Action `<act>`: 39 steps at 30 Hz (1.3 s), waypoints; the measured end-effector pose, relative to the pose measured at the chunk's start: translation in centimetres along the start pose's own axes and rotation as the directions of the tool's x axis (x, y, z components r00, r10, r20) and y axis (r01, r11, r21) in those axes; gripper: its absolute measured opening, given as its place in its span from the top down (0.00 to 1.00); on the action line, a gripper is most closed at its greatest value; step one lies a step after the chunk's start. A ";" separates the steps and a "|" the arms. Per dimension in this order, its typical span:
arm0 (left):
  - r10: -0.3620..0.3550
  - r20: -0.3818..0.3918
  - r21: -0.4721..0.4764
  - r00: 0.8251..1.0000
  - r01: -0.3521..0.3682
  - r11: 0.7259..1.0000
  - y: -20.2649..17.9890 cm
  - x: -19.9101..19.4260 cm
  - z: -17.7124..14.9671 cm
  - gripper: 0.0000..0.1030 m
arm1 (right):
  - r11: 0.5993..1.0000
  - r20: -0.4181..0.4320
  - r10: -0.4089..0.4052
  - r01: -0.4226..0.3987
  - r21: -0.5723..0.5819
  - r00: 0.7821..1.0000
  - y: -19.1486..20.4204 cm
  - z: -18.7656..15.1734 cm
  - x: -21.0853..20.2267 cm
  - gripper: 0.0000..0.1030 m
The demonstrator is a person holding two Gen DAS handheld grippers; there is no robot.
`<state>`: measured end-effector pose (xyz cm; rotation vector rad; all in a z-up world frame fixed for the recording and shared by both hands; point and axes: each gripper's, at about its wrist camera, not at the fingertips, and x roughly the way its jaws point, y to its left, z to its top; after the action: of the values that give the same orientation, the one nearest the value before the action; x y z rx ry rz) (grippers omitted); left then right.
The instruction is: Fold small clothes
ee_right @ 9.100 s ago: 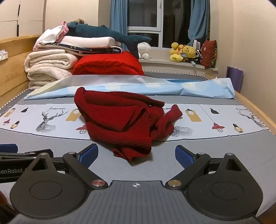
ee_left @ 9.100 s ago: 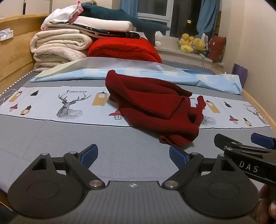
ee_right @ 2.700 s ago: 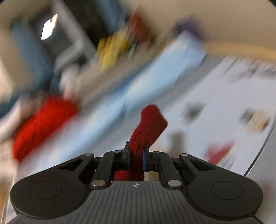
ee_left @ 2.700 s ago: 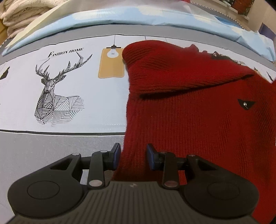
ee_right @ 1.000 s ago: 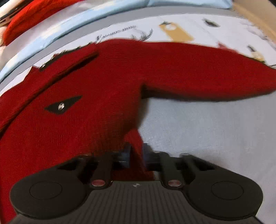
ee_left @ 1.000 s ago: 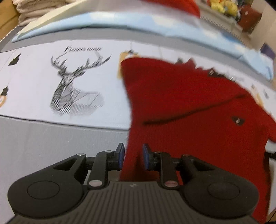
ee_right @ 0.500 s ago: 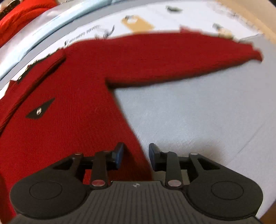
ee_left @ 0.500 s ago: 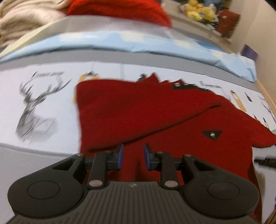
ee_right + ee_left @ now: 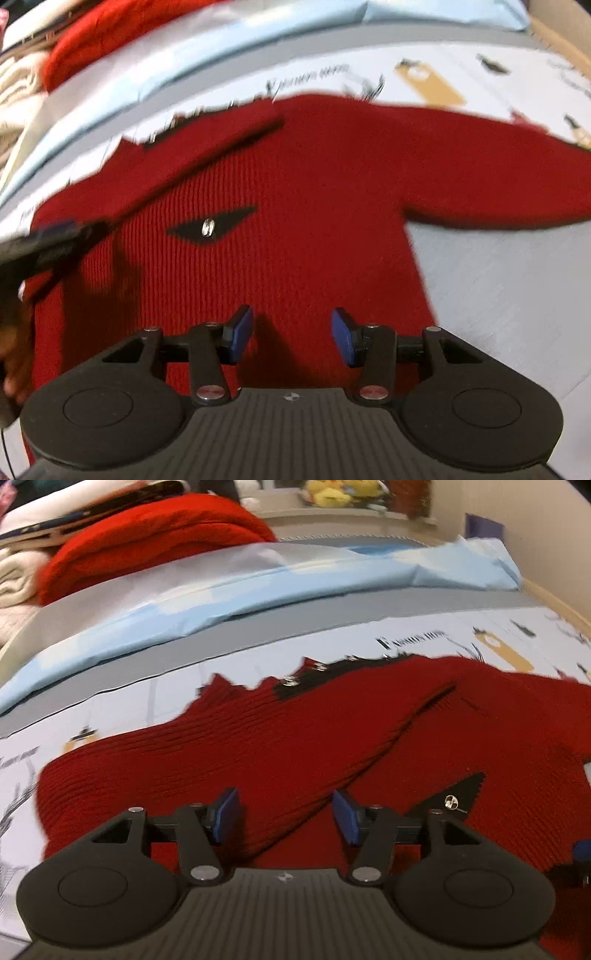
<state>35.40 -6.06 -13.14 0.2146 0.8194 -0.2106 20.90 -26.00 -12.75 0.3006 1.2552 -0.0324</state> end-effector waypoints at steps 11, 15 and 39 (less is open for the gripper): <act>0.163 0.089 -0.166 0.983 -0.146 0.975 8.4 -4.8 2.2 0.90 | 1.000 -0.053 -0.025 0.025 0.008 0.998 0.9 0.8 2.1 0.46; 0.398 -0.084 -0.565 0.913 -0.373 0.736 21.9 -9.6 -2.3 0.90 | 0.999 -0.055 -0.040 0.040 -0.008 0.998 1.5 1.0 2.4 0.42; 0.098 -0.321 -0.884 0.942 -0.335 0.327 37.9 -8.9 -15.8 0.78 | 0.995 -0.024 -0.097 0.097 0.002 0.995 1.6 1.4 1.6 0.42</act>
<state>28.57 35.41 -12.99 -0.7906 0.9987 0.5959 22.97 -24.58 -13.59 0.2426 1.2928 -0.1145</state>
